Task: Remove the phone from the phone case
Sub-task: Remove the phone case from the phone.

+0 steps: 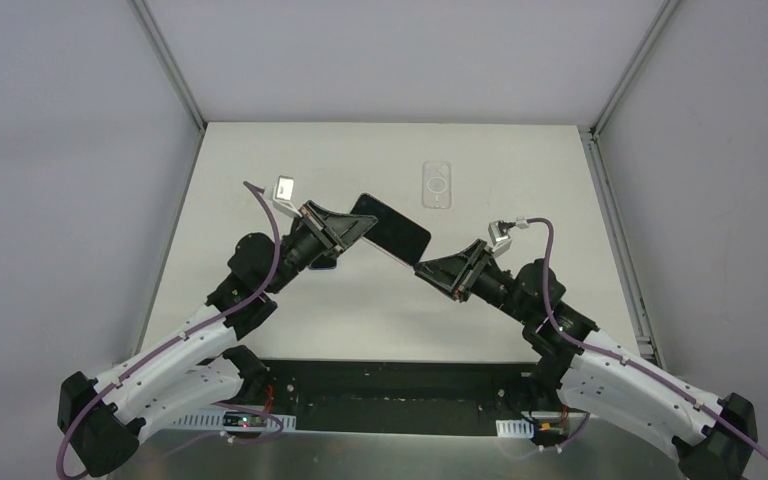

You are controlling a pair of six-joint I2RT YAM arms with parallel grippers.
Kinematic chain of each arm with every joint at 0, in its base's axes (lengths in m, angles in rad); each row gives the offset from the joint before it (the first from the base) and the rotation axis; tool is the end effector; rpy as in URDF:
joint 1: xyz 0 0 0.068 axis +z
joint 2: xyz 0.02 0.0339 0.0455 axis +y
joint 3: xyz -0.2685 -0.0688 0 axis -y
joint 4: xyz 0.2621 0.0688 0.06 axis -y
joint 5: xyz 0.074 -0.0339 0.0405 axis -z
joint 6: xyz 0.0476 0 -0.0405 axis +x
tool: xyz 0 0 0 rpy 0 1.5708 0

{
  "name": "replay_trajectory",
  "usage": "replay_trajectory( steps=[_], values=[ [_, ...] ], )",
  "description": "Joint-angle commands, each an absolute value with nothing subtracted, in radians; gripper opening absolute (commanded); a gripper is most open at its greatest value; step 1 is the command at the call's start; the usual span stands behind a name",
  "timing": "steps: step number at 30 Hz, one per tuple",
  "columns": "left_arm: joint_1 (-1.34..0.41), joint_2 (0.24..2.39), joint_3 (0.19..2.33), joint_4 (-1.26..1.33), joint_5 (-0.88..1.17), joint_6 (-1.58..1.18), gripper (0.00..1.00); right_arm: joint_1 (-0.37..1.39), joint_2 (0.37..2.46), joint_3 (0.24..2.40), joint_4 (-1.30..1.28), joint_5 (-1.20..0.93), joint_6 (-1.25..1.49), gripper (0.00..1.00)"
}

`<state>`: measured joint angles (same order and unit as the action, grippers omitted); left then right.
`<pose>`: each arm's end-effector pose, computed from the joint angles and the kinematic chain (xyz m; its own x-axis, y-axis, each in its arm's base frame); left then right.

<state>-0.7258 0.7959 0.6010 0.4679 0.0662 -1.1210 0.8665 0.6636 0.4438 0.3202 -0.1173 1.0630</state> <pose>0.1609 -0.1470 0.3462 -0.5516 -0.7118 -0.4347 0.4903 0.1450 -0.8594 0.1240 0.1545 0.2924 -0.6957 0.5215 -0.4941 -0.4614 0.2028 0.8637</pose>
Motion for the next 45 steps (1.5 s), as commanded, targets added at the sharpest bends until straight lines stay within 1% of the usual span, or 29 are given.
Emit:
replay_trajectory(
  steps=[1,7,9,11,13,19,35,37,42,45],
  values=[
    [-0.726,0.753,0.612,0.62,0.052,-1.146,0.0,0.868,0.664,0.445,0.36,-0.118,1.074,0.35],
    [-0.725,0.746,0.606,0.624,0.048,-1.142,0.0,0.868,0.669,0.431,0.387,-0.108,1.091,0.33],
    [-0.726,0.746,0.603,0.624,0.044,-1.138,0.0,0.868,0.657,0.427,0.39,-0.105,1.093,0.37],
    [-0.725,0.748,0.598,0.624,0.039,-1.135,0.0,0.867,0.644,0.424,0.391,-0.102,1.093,0.43],
    [-0.725,0.75,0.594,0.624,0.036,-1.135,0.0,0.868,0.631,0.42,0.389,-0.099,1.095,0.44],
    [-0.726,0.753,0.596,0.626,0.039,-1.135,0.0,0.868,0.626,0.42,0.376,-0.1,1.096,0.4],
    [-0.726,0.75,0.597,0.63,0.055,-1.14,0.0,0.867,0.655,0.43,0.376,-0.077,1.109,0.4],
    [-0.726,0.747,0.595,0.632,0.052,-1.139,0.0,0.867,0.65,0.43,0.379,-0.079,1.108,0.42],
    [-0.726,0.742,0.585,0.632,0.042,-1.135,0.0,0.866,0.629,0.418,0.378,-0.071,1.101,0.54],
    [-0.726,0.743,0.584,0.632,0.043,-1.137,0.0,0.867,0.623,0.416,0.376,-0.071,1.101,0.55]
  ],
)
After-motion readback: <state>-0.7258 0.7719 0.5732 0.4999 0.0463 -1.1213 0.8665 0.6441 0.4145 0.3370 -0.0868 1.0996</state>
